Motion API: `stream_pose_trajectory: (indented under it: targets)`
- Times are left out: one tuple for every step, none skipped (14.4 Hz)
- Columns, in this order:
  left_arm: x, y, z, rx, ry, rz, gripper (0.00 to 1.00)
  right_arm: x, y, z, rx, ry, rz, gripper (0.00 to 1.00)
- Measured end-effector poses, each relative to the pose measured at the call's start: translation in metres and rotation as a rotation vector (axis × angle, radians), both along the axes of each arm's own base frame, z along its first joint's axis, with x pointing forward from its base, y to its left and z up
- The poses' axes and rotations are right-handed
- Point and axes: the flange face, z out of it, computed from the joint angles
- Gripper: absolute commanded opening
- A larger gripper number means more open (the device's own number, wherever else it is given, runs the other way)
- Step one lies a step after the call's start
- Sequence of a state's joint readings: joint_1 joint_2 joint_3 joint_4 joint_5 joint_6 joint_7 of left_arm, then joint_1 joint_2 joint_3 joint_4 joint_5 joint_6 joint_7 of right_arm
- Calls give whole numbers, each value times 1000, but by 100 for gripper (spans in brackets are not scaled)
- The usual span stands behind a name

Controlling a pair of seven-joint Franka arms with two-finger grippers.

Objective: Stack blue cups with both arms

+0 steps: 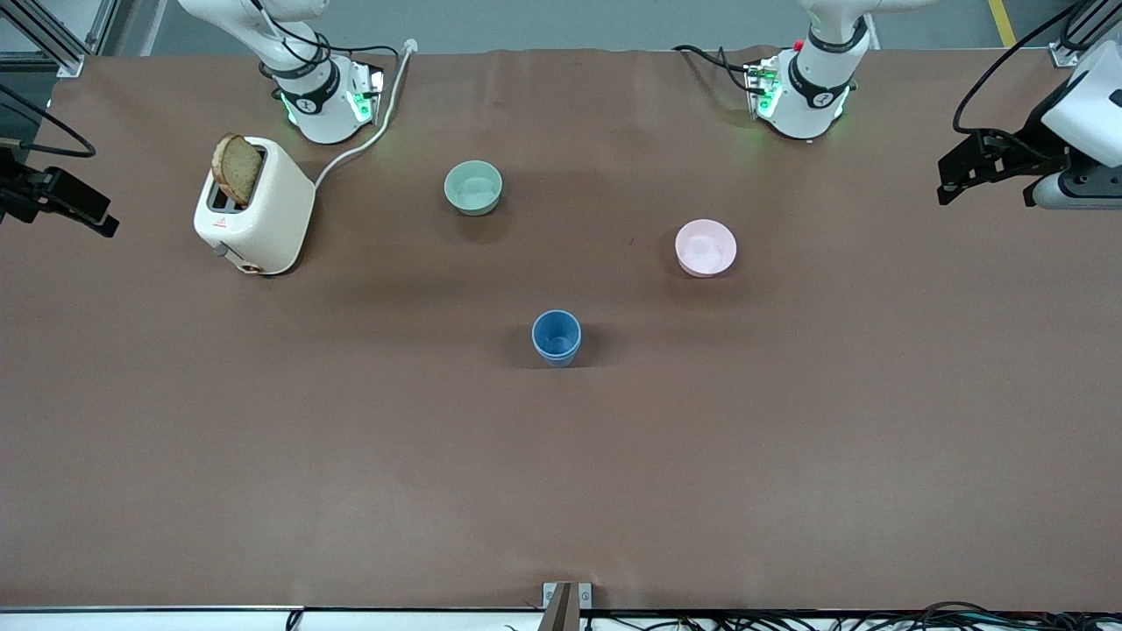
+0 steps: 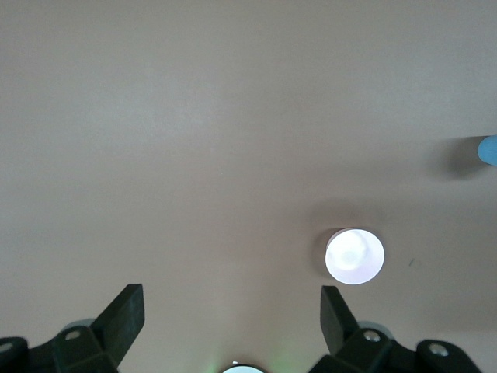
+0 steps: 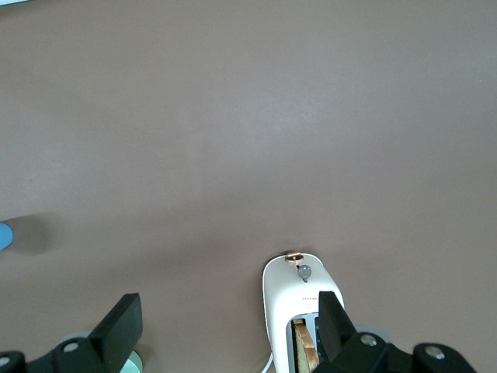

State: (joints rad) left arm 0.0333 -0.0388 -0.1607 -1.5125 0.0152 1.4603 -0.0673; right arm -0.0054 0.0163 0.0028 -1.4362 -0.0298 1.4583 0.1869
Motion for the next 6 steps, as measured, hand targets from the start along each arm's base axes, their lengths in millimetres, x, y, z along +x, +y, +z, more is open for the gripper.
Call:
stream_pose_trajectory:
  targets:
    - [0,1,1,0,-3,1,100,0,0,0,0,1,0,100]
    - [0,1,3,-1,-7,2,100,0,-1,-1,0,3,-1,100]
    - [0,1,4,-1,-8,2,100,0,-1,-1,0,5,-2,100]
    - [0,1,4,-1,-8,2,100,-1,-2,-1,0,8,-4,100]
    - [0,1,4,-1,-8,2,100,-1,-3,-2,0,11,-7,100]
    - [0,1,4,-1,-8,2,100,-1,-5,-2,0,13,-9,100]
